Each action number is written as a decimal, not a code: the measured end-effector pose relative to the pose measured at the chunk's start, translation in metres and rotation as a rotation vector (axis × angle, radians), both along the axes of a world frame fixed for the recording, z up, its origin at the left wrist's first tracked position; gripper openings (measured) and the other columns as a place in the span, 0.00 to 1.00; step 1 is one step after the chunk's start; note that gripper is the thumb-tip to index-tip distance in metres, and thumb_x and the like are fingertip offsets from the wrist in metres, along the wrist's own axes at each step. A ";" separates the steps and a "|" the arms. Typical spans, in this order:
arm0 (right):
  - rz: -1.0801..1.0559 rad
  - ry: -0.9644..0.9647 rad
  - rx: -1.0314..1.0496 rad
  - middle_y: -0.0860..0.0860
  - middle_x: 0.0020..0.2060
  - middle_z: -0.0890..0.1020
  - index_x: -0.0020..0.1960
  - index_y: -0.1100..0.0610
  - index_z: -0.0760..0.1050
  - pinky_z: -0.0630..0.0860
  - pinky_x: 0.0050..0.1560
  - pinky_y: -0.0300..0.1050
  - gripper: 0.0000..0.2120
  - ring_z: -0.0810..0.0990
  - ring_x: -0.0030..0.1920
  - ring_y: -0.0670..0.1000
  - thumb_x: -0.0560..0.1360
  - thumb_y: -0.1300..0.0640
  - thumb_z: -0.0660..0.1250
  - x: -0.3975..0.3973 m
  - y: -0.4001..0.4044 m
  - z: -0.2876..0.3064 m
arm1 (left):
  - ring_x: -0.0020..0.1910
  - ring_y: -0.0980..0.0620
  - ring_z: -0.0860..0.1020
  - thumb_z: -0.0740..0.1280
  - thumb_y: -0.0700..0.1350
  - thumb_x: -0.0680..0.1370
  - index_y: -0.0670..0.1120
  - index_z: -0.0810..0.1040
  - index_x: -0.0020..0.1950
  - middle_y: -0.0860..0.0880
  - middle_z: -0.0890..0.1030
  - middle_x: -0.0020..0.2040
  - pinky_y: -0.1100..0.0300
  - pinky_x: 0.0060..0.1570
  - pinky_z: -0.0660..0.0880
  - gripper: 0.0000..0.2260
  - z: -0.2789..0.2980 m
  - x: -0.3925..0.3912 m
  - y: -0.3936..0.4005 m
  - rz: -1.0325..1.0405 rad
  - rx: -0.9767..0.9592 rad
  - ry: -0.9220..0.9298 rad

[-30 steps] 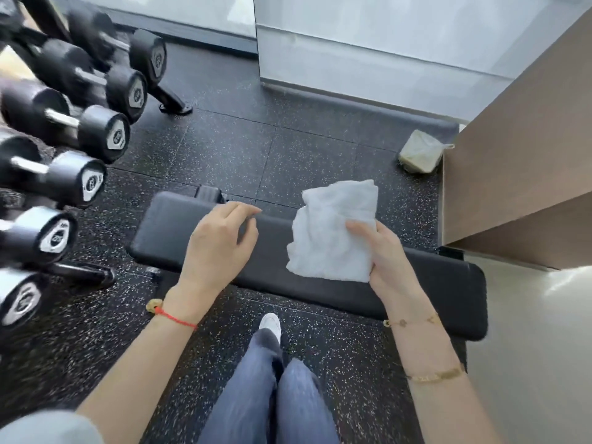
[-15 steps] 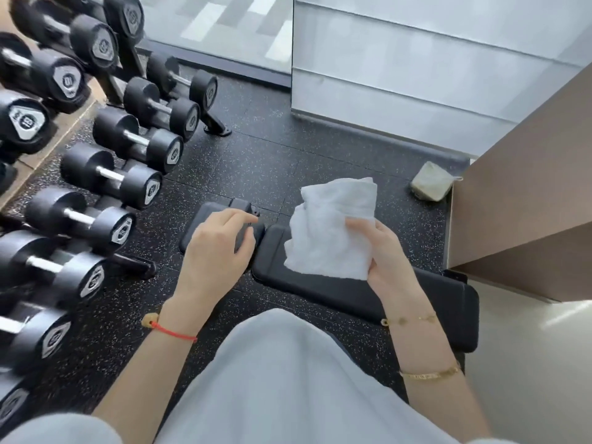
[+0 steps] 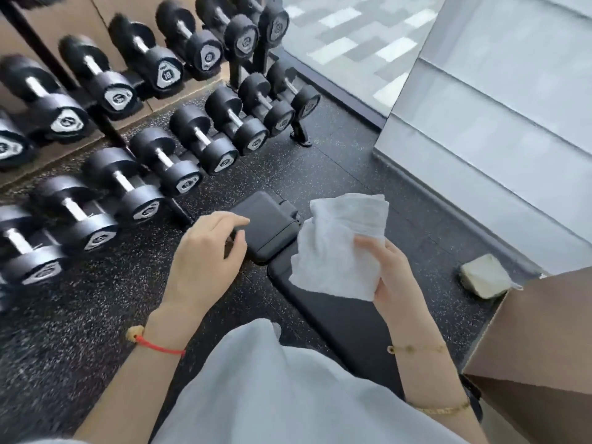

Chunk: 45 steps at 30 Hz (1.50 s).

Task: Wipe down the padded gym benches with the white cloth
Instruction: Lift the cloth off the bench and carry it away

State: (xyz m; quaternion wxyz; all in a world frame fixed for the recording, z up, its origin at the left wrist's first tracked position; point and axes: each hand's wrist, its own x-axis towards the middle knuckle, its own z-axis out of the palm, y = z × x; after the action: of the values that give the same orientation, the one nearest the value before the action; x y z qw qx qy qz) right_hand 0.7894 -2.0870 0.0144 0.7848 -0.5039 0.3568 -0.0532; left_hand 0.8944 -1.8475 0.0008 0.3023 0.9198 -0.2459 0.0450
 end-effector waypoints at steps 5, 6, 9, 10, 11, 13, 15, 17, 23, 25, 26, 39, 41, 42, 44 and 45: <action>0.273 0.014 -0.013 0.59 0.54 0.83 0.61 0.62 0.79 0.76 0.48 0.51 0.14 0.81 0.52 0.58 0.77 0.57 0.67 0.011 0.009 -0.007 | 0.59 0.53 0.75 0.63 0.44 0.80 0.48 0.79 0.59 0.53 0.80 0.57 0.55 0.64 0.72 0.10 0.000 -0.057 0.034 0.259 0.018 0.045; 0.332 0.012 -0.016 0.59 0.54 0.83 0.61 0.62 0.79 0.77 0.46 0.49 0.14 0.81 0.52 0.58 0.77 0.57 0.67 0.014 0.015 -0.008 | 0.59 0.53 0.75 0.63 0.44 0.80 0.48 0.79 0.59 0.53 0.80 0.57 0.56 0.64 0.72 0.10 0.000 -0.069 0.042 0.317 0.021 0.051; 0.500 0.021 -0.011 0.58 0.56 0.84 0.61 0.60 0.79 0.79 0.44 0.48 0.14 0.83 0.54 0.58 0.77 0.56 0.67 0.025 0.039 -0.014 | 0.59 0.53 0.75 0.64 0.43 0.79 0.48 0.80 0.59 0.53 0.80 0.57 0.56 0.63 0.72 0.10 -0.001 -0.103 0.066 0.488 0.025 0.072; 0.560 0.026 -0.011 0.59 0.57 0.84 0.62 0.59 0.79 0.79 0.46 0.49 0.14 0.83 0.54 0.59 0.77 0.56 0.67 0.029 0.049 -0.015 | 0.59 0.53 0.76 0.64 0.42 0.79 0.47 0.80 0.59 0.52 0.80 0.57 0.55 0.63 0.72 0.10 -0.001 -0.113 0.074 0.543 0.026 0.076; 0.621 0.030 -0.011 0.59 0.57 0.83 0.62 0.59 0.79 0.79 0.47 0.50 0.15 0.83 0.53 0.58 0.77 0.56 0.67 0.032 0.061 -0.016 | 0.59 0.52 0.76 0.64 0.42 0.79 0.47 0.80 0.58 0.52 0.81 0.57 0.56 0.62 0.72 0.10 -0.002 -0.122 0.083 0.597 0.028 0.076; 0.733 0.028 -0.011 0.59 0.56 0.84 0.62 0.59 0.78 0.80 0.47 0.50 0.15 0.84 0.52 0.57 0.77 0.57 0.68 0.038 0.086 -0.015 | 0.60 0.51 0.76 0.64 0.42 0.79 0.47 0.80 0.58 0.51 0.81 0.57 0.58 0.62 0.71 0.10 -0.001 -0.141 0.103 0.700 0.029 0.076; 0.835 0.013 -0.009 0.58 0.55 0.84 0.61 0.59 0.79 0.81 0.47 0.50 0.14 0.84 0.51 0.55 0.77 0.57 0.68 0.043 0.114 -0.014 | 0.59 0.52 0.76 0.64 0.42 0.79 0.46 0.80 0.58 0.51 0.81 0.57 0.65 0.61 0.67 0.10 -0.002 -0.157 0.124 0.786 0.027 0.076; 0.926 0.000 -0.012 0.57 0.55 0.85 0.61 0.58 0.79 0.81 0.50 0.51 0.14 0.84 0.52 0.56 0.77 0.56 0.68 0.048 0.144 -0.014 | 0.59 0.54 0.75 0.63 0.43 0.79 0.47 0.80 0.58 0.52 0.81 0.57 0.68 0.60 0.65 0.10 -0.003 -0.172 0.147 0.851 0.029 0.087; 1.095 0.005 -0.020 0.56 0.51 0.86 0.54 0.53 0.83 0.80 0.51 0.54 0.09 0.85 0.50 0.55 0.75 0.56 0.70 0.060 0.263 -0.024 | 0.58 0.53 0.77 0.64 0.45 0.80 0.48 0.79 0.59 0.54 0.80 0.58 0.58 0.57 0.73 0.09 -0.011 -0.209 0.237 1.027 0.044 0.127; 1.155 -0.010 -0.022 0.55 0.51 0.86 0.53 0.51 0.84 0.81 0.50 0.51 0.09 0.85 0.50 0.55 0.74 0.54 0.70 0.061 0.312 -0.027 | 0.58 0.52 0.76 0.63 0.45 0.80 0.48 0.79 0.59 0.54 0.80 0.58 0.58 0.57 0.73 0.10 -0.012 -0.220 0.276 1.086 0.055 0.124; 1.187 -0.018 -0.021 0.55 0.52 0.86 0.53 0.51 0.84 0.80 0.51 0.51 0.09 0.85 0.51 0.56 0.74 0.53 0.71 0.060 0.338 -0.027 | 0.58 0.52 0.76 0.63 0.45 0.80 0.48 0.79 0.59 0.53 0.80 0.58 0.57 0.57 0.73 0.10 -0.011 -0.226 0.297 1.112 0.062 0.126; 1.527 -0.070 0.034 0.55 0.56 0.85 0.60 0.50 0.81 0.80 0.58 0.57 0.16 0.83 0.56 0.58 0.73 0.51 0.70 0.034 0.614 -0.030 | 0.58 0.55 0.76 0.62 0.46 0.80 0.49 0.79 0.61 0.54 0.79 0.59 0.62 0.58 0.70 0.12 -0.002 -0.293 0.524 1.369 0.066 0.149; 1.571 -0.089 0.014 0.54 0.55 0.85 0.60 0.48 0.81 0.82 0.54 0.54 0.16 0.84 0.56 0.57 0.74 0.50 0.70 0.038 0.644 -0.033 | 0.58 0.55 0.77 0.61 0.47 0.80 0.50 0.78 0.62 0.55 0.79 0.59 0.63 0.56 0.70 0.12 -0.006 -0.295 0.550 1.407 0.045 0.153; 1.596 -0.101 0.004 0.53 0.55 0.85 0.61 0.47 0.81 0.82 0.53 0.52 0.16 0.84 0.56 0.56 0.74 0.49 0.70 0.041 0.659 -0.035 | 0.57 0.55 0.77 0.61 0.48 0.80 0.50 0.78 0.62 0.56 0.79 0.59 0.63 0.55 0.70 0.12 -0.009 -0.295 0.563 1.427 0.037 0.152; 1.647 -0.120 0.010 0.53 0.57 0.84 0.63 0.47 0.79 0.82 0.55 0.52 0.18 0.84 0.57 0.55 0.74 0.47 0.70 0.050 0.690 -0.038 | 0.57 0.55 0.77 0.61 0.48 0.80 0.50 0.78 0.61 0.56 0.80 0.58 0.62 0.54 0.71 0.12 -0.012 -0.290 0.592 1.458 0.023 0.136; 1.675 -0.132 0.020 0.53 0.58 0.84 0.65 0.47 0.78 0.81 0.56 0.52 0.19 0.83 0.58 0.55 0.74 0.47 0.70 0.055 0.707 -0.040 | 0.56 0.55 0.77 0.62 0.47 0.80 0.50 0.78 0.61 0.56 0.80 0.58 0.61 0.55 0.72 0.11 -0.014 -0.286 0.607 1.465 0.020 0.124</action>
State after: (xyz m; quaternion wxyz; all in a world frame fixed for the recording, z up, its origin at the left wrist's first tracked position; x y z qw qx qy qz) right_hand 0.8447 -1.3800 -0.0252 0.5885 -0.5910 -0.1814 0.5211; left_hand 0.6080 -1.2404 -0.0132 0.1997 0.8519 0.4489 0.1811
